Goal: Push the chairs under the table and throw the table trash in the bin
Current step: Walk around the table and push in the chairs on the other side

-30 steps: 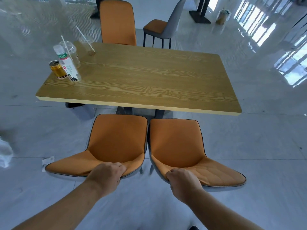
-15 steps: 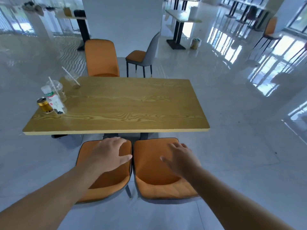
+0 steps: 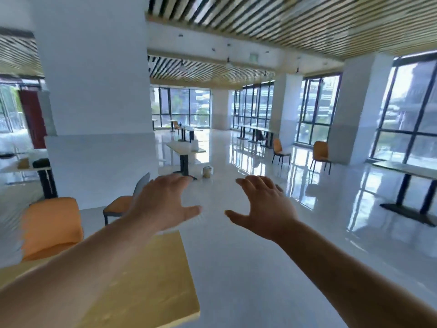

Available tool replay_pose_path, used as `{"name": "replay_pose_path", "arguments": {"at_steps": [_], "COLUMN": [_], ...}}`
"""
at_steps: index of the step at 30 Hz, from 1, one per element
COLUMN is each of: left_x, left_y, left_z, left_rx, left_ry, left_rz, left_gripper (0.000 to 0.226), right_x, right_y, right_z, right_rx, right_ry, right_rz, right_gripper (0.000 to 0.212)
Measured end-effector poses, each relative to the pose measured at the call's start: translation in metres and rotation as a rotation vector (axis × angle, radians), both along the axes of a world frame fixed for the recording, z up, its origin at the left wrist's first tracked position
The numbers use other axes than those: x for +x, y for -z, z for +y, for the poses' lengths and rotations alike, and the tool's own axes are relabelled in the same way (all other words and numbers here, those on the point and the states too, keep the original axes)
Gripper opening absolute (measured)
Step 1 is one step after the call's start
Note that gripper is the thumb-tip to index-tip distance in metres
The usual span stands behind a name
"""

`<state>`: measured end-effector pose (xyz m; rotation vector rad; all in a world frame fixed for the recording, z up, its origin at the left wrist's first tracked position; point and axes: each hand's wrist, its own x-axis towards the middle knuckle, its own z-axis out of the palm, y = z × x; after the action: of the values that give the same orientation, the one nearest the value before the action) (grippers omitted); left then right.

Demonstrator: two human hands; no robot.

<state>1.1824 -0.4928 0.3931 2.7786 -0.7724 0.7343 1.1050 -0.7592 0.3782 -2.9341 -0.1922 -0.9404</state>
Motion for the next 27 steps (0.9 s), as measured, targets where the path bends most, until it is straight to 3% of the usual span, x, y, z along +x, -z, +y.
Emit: {"name": "replay_pose_path", "arguments": {"at_steps": [6,13,19,27], "left_x": [0.028,0.09,0.209,0.401], "left_y": [-0.044,-0.021,0.003,0.008], "left_z": [-0.156,-0.274,-0.357,-0.468], "left_rx": [-0.112,-0.009,0.004,0.078], "left_ry": [0.128,0.208,0.277,0.351], "left_rz": [-0.112,-0.078,-0.078,0.061], "left_gripper": [0.086,0.09,0.086,0.073], "right_x": [0.006,0.069,0.18,0.334], "right_y": [-0.058,-0.032,-0.008,-0.027], "right_z": [-0.149,-0.245,-0.315,-0.428], "right_rx": [-0.025,-0.019,-0.068,-0.077], "right_ry": [0.106,0.125,0.185,0.32], "right_rz": [-0.105,-0.062,0.032,0.103], "right_gripper": [0.089,0.084,0.078,0.078]}}
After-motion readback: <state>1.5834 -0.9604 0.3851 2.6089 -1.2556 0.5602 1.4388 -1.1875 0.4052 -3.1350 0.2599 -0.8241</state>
